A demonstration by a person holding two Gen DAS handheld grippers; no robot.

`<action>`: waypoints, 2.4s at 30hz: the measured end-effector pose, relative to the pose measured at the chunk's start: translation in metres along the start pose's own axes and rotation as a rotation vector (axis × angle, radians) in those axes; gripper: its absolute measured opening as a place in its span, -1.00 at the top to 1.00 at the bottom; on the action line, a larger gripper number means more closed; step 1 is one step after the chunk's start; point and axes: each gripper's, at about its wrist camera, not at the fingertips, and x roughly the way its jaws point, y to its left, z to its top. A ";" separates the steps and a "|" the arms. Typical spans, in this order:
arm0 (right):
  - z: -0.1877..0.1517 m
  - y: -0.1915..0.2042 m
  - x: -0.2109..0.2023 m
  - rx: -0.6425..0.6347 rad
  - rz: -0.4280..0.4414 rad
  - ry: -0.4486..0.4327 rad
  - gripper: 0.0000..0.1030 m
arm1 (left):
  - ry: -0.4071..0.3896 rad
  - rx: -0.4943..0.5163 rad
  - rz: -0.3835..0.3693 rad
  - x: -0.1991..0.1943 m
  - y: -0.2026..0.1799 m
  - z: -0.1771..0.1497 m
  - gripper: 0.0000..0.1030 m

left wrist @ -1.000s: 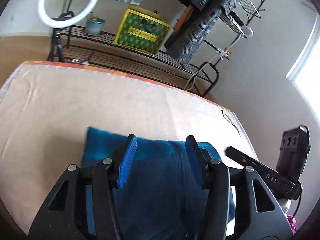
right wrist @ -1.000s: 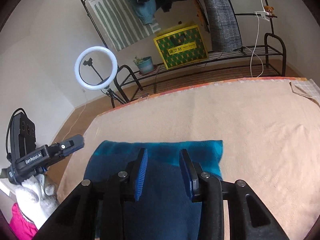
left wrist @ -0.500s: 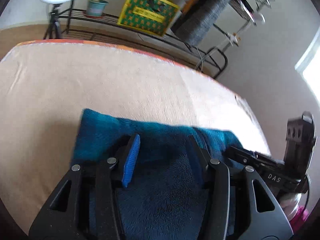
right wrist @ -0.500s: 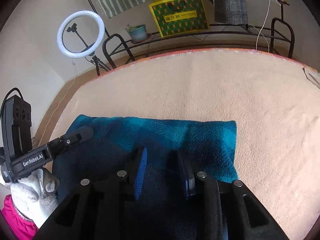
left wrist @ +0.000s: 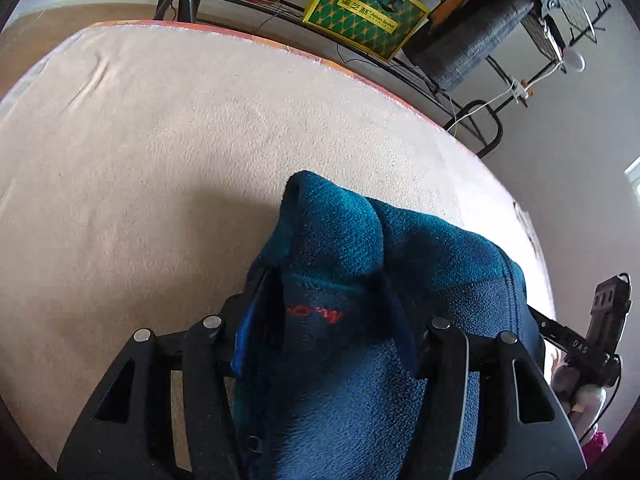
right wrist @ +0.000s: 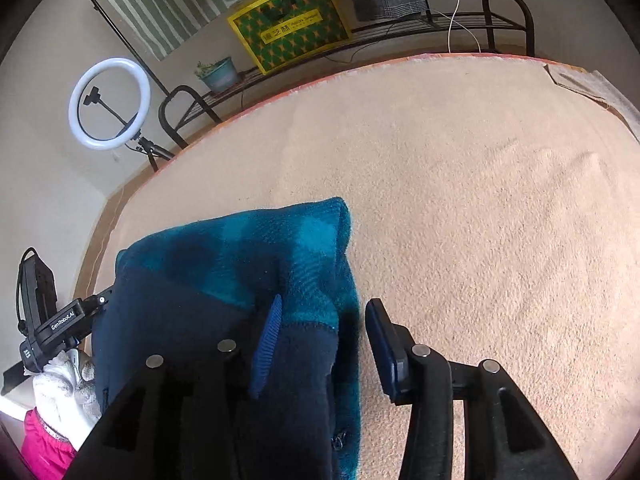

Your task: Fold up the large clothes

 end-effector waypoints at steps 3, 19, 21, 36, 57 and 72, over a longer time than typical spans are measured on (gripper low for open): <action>0.003 0.002 -0.020 -0.059 -0.078 -0.019 0.15 | -0.030 0.029 0.027 -0.024 0.000 0.002 -0.16; -0.060 -0.053 -0.067 0.119 0.312 0.023 -0.63 | 0.227 -0.351 -0.358 -0.044 0.070 -0.050 -0.46; -0.059 -0.059 -0.059 0.147 0.347 0.036 -0.63 | 0.251 -0.350 -0.382 -0.037 0.067 -0.052 -0.46; -0.052 -0.042 -0.002 0.184 0.467 0.133 -0.45 | 0.211 -0.284 -0.345 -0.029 0.049 -0.049 -0.34; -0.045 0.042 -0.065 -0.116 0.145 -0.002 0.45 | 0.055 0.028 -0.111 -0.072 -0.025 -0.065 0.43; -0.070 0.118 -0.132 -0.378 -0.139 -0.179 0.51 | -0.023 0.147 -0.160 -0.101 -0.081 -0.070 0.46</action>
